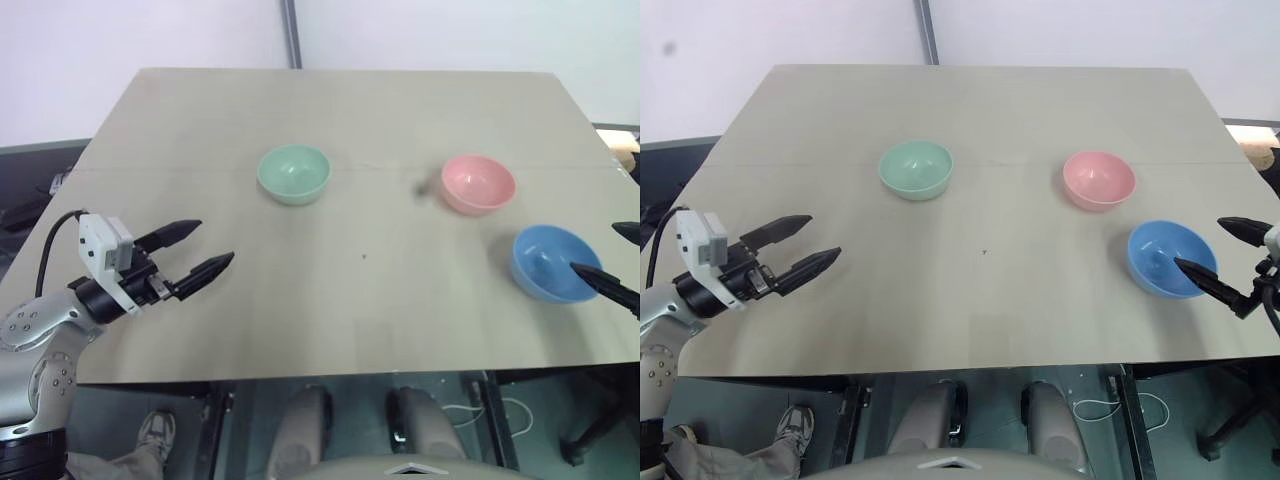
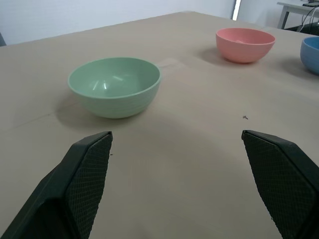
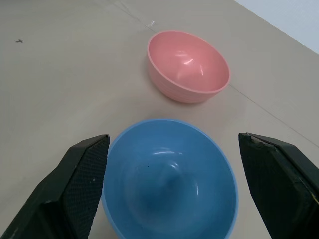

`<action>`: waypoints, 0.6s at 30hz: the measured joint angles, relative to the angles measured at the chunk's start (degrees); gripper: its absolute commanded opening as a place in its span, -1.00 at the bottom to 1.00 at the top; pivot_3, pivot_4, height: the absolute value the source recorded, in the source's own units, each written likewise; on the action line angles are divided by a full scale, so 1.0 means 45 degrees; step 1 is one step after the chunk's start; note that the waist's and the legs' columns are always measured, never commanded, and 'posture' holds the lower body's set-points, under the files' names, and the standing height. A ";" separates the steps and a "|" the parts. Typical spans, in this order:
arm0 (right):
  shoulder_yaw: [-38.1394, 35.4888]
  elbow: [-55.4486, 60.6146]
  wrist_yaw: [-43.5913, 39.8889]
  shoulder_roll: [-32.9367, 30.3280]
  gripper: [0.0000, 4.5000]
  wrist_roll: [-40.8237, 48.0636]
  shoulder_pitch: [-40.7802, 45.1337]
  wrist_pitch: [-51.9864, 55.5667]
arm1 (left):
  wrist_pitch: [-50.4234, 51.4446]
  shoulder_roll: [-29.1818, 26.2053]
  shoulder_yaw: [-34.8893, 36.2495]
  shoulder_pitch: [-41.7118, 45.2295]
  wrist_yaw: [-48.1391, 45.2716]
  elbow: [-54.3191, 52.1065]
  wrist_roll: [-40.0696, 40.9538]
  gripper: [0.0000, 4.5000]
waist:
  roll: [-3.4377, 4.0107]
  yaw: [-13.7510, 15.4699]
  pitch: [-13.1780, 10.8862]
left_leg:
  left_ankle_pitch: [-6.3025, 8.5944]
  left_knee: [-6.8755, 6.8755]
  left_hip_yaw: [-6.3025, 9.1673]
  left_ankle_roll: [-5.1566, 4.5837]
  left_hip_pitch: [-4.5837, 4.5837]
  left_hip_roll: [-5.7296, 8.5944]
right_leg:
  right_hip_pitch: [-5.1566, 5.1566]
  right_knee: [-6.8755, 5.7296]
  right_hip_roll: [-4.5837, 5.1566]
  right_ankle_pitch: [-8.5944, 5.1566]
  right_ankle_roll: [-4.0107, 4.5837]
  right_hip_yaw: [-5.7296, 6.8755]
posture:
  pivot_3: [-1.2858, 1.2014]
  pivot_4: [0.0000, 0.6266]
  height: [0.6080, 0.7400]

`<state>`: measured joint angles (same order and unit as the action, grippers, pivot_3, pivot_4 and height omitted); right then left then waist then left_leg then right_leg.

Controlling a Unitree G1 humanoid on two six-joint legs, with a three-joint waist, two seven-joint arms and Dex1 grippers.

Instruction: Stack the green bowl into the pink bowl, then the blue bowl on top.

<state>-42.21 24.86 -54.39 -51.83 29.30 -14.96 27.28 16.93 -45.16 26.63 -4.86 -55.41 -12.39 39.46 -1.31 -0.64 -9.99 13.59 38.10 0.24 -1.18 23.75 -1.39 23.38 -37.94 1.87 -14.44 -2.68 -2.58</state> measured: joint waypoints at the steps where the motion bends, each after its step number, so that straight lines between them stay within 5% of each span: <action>1: 0.0000 0.0000 -0.0001 0.0000 1.00 0.0000 0.0000 0.0000 | 0.0000 0.0000 0.0000 0.0000 0.0000 0.0000 0.0000 0.96 | 0.0000 0.0000 0.0000 | 0.0000 0.0000 -0.0001 0.0000 0.0000 0.0000 | 0.0000 0.0000 0.0000 -0.0001 -0.0002 0.0000 | 0.03 -0.52 1.00; 9: 0.2474 -0.0286 0.1248 0.0012 1.00 -0.0839 0.2516 -0.0298 | 0.0592 0.0333 -0.0301 0.0733 0.0120 -0.0588 0.0434 0.96 | 0.0005 -0.0041 -0.0001 | -0.0001 0.0024 -0.0012 0.0000 -0.0007 -0.0007 | 0.0001 -0.0012 -0.0014 0.0011 -0.0005 -0.0014 | 0.03 -0.52 1.00; 13: 0.5604 -0.0685 0.2224 0.0229 1.00 -0.1970 0.4984 -0.0057 | 0.0729 0.0672 -0.0938 0.1548 0.0065 -0.0798 0.0779 0.96 | 0.0001 -0.0039 -0.0003 | -0.0001 0.0025 -0.0011 0.0001 0.0007 -0.0003 | 0.0015 -0.0015 -0.0022 0.0014 -0.0001 -0.0013 | 0.03 -0.52 1.00; 18: 0.9322 -0.4138 0.2099 0.1069 1.00 -0.3631 0.9276 0.0083 | 0.0757 0.0675 -0.1519 0.1752 -0.0597 -0.1370 0.0788 0.96 | 0.0010 -0.0111 -0.0013 | 0.0000 0.0020 -0.0040 -0.0001 0.0007 0.0014 | 0.0021 -0.0008 -0.0015 0.0028 -0.0015 -0.0041 | 0.03 -0.52 1.00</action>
<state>-0.26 6.24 -44.95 -47.02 12.96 26.78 27.65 20.33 -42.13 19.80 3.02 -58.10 -18.55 43.01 -1.27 -1.14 -10.05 13.59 38.19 0.06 -1.19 23.78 -1.33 23.47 -37.98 1.80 -14.31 -2.75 -2.76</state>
